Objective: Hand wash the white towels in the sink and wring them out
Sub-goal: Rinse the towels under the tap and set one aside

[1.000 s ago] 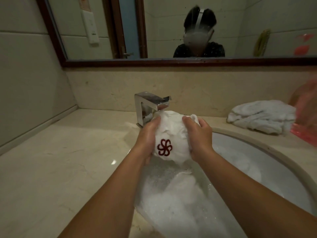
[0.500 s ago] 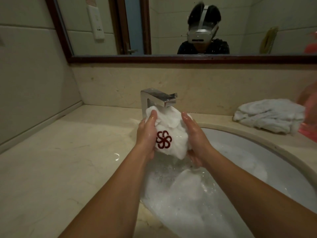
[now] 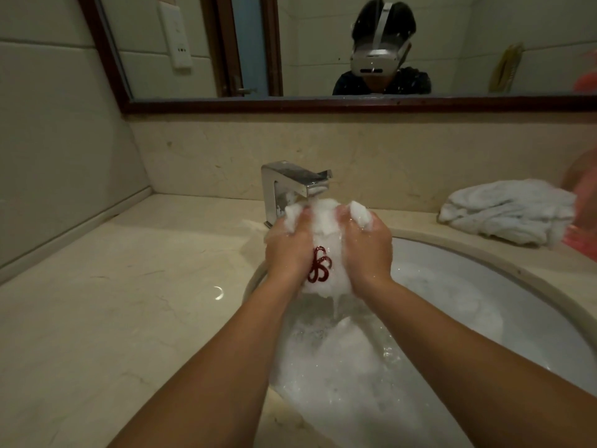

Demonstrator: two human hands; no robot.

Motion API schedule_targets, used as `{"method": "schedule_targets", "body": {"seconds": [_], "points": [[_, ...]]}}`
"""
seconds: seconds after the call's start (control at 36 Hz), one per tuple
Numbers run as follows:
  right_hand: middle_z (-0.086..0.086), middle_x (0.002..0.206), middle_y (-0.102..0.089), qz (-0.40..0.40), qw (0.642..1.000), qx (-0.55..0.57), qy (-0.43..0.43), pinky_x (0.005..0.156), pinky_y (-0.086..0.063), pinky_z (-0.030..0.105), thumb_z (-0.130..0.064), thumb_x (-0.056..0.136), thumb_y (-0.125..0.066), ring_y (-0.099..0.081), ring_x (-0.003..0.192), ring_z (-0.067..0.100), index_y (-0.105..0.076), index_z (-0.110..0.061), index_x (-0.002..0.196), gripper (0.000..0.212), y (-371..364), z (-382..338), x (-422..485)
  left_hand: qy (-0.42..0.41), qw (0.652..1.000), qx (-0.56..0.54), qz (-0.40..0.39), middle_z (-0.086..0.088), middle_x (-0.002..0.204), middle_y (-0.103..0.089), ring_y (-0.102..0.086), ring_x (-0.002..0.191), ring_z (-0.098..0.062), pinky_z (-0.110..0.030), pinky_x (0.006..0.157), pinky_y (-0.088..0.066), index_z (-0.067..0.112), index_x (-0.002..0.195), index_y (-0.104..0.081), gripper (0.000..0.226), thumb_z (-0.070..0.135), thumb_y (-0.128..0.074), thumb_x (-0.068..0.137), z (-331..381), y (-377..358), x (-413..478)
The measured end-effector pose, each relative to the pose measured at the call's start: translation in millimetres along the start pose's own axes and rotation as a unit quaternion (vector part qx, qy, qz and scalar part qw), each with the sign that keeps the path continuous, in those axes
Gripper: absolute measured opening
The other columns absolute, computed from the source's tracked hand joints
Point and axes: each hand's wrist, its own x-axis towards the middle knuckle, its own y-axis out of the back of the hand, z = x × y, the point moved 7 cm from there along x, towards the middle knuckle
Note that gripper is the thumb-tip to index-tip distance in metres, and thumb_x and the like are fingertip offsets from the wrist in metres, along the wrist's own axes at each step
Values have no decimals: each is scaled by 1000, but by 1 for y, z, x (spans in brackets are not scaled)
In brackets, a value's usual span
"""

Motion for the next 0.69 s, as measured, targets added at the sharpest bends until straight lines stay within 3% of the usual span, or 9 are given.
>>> {"method": "schedule_targets", "body": {"seconds": [0.14,0.19,0.28,0.33,0.39,0.44,0.53,0.64,0.69], "points": [[-7,89,-72,-13,1000,-10,-3,77,-50,35,-55,99,-65,-69,90,17,-74,-24,96,32,1,-4,4,0,999,32,33,5,93,-80,-76,92,-23,-50,92,-61,28,99,-76,70,89,-53,75,8,6,-3],[-7,92,-75,-22,999,18,-18,80,-52,36,-51,100,-67,-71,92,18,-75,-24,100,29,3,-4,4,5,999,33,28,2,99,-79,-75,96,-25,-49,95,-60,26,105,-74,68,84,-51,81,13,6,-8],[-2,98,-79,-43,995,73,-53,88,-62,45,-52,96,-72,-76,95,22,-75,-24,107,30,4,2,5,35,999,3,-2,-2,106,-78,-75,100,-27,-49,95,-61,29,104,-70,44,71,-58,95,10,4,-8],[2,104,-81,-51,990,108,-72,90,-64,52,-60,83,-76,-79,96,25,-74,-23,115,49,6,5,5,72,996,-16,-46,-4,106,-80,-77,99,-29,-51,93,-62,29,110,-72,48,72,-60,93,6,0,-10],[6,110,-80,-56,985,136,-94,87,-65,58,-66,70,-80,-79,97,29,-71,-21,122,70,9,9,9,134,983,-51,-115,-10,109,-81,-78,100,-35,-55,96,-60,22,124,-74,76,83,-64,78,0,-8,-15],[10,112,-79,-72,980,148,-110,83,-65,60,-66,64,-83,-80,96,32,-68,-18,126,80,10,10,9,157,972,-61,-163,-15,114,-79,-77,104,-39,-58,100,-58,20,129,-74,86,85,-63,74,-3,-14,-16],[12,110,-80,-99,978,154,-102,86,-64,61,-60,69,-85,-80,96,35,-69,-13,126,75,8,9,7,172,963,-56,-202,-18,118,-77,-75,108,-41,-57,105,-55,20,128,-76,87,88,-61,76,-8,-17,-14],[15,116,-76,-92,976,172,-96,86,-65,60,-54,76,-85,-78,101,37,-61,-8,130,75,5,4,8,166,958,-95,-215,-21,124,-75,-74,112,-43,-57,108,-53,17,133,-72,90,82,-74,72,-10,-18,-12],[11,119,-71,-73,975,176,-112,87,-65,56,-48,83,-84,-76,102,33,-51,-11,133,70,5,3,8,161,960,-117,-199,-21,122,-76,-74,110,-43,-59,105,-55,15,134,-71,98,79,-85,60,-10,-16,-11]]}}
